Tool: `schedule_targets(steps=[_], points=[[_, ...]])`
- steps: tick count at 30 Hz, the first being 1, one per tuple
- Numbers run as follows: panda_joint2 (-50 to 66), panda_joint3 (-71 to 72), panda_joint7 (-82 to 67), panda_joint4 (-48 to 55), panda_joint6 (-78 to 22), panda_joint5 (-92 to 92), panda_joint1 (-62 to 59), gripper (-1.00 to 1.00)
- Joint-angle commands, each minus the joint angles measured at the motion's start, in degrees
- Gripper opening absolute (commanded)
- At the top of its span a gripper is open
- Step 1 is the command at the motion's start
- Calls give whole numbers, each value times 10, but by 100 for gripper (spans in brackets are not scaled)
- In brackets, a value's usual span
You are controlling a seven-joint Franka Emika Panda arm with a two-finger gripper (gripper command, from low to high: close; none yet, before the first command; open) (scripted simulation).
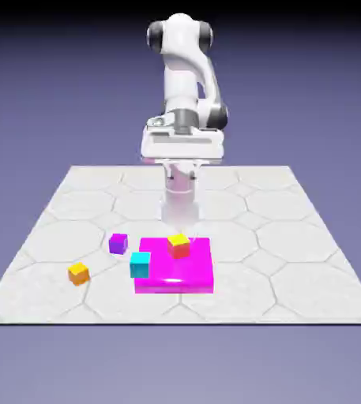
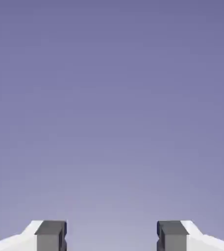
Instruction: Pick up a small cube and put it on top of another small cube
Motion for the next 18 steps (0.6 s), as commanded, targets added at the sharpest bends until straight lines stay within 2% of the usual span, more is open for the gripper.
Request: schedule_targets(steps=[1,18], points=[[21,-6,1,9,-8,4,-10,0],[374,-115,24,161,-152,76,-187,0]])
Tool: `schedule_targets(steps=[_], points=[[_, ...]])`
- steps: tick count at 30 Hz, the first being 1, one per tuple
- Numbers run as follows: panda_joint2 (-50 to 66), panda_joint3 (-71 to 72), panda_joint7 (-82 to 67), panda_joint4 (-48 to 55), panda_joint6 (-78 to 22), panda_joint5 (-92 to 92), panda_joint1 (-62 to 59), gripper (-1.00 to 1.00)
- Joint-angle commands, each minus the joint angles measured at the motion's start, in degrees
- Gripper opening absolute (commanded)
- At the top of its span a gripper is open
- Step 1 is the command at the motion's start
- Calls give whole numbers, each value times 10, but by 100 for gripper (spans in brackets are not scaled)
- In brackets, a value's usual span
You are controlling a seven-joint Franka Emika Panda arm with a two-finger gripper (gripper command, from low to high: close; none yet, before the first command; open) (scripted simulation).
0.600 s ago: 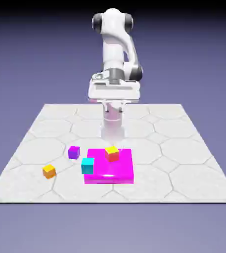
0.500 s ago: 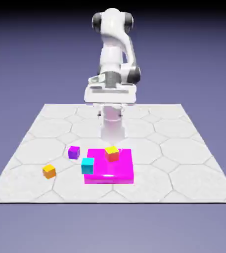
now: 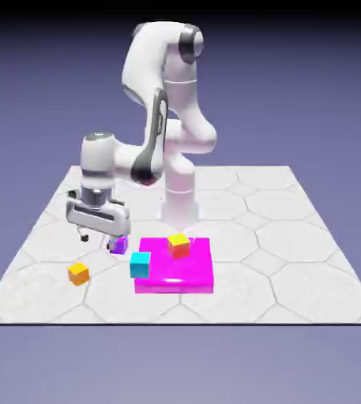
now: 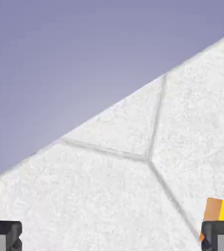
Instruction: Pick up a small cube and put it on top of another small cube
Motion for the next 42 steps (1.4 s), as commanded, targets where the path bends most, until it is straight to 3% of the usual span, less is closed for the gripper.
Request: schedule_targets(steps=[1,6,12,13,20,42], points=[[21,-6,1,9,-8,4,-9,0],[89,-27,6,38,-36,18,-43,0],[200,31,-33,62,51,70,-90,0],[200,31,-33,62,51,70,-90,-100],[75,-24,1,30,-41,14,-35,-100],[-370,70,-148,-243,-204,-124,227,-100]])
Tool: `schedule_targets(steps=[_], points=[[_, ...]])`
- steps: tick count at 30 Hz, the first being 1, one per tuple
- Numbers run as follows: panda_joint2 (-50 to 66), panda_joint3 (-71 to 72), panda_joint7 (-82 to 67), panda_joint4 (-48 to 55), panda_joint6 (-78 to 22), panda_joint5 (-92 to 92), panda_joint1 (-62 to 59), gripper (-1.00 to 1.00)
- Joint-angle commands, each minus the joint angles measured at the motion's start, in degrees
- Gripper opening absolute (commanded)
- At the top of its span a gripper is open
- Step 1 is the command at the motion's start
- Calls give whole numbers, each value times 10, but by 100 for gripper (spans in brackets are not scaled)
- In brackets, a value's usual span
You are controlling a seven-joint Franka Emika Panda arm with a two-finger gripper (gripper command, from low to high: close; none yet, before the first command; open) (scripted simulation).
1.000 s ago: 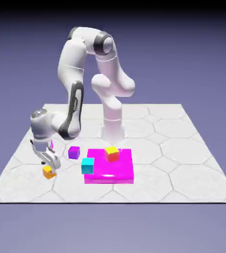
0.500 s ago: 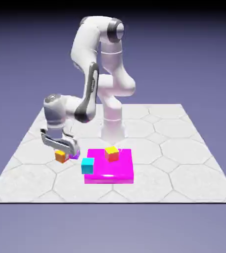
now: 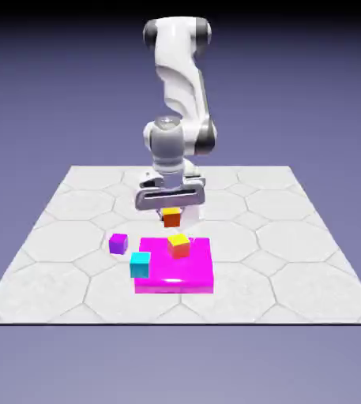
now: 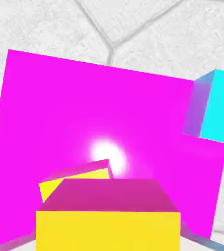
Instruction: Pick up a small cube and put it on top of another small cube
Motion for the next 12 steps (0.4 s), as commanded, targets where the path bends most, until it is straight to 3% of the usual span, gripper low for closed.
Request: schedule_targets(steps=[1,8,9,12], points=[[0,0,1,0,0,-2,0,-100],[142,-5,-1,-26,168,-1,1,-100],[142,-5,-1,-26,168,-1,1,100],[100,-3,0,-18,119,-1,1,100]])
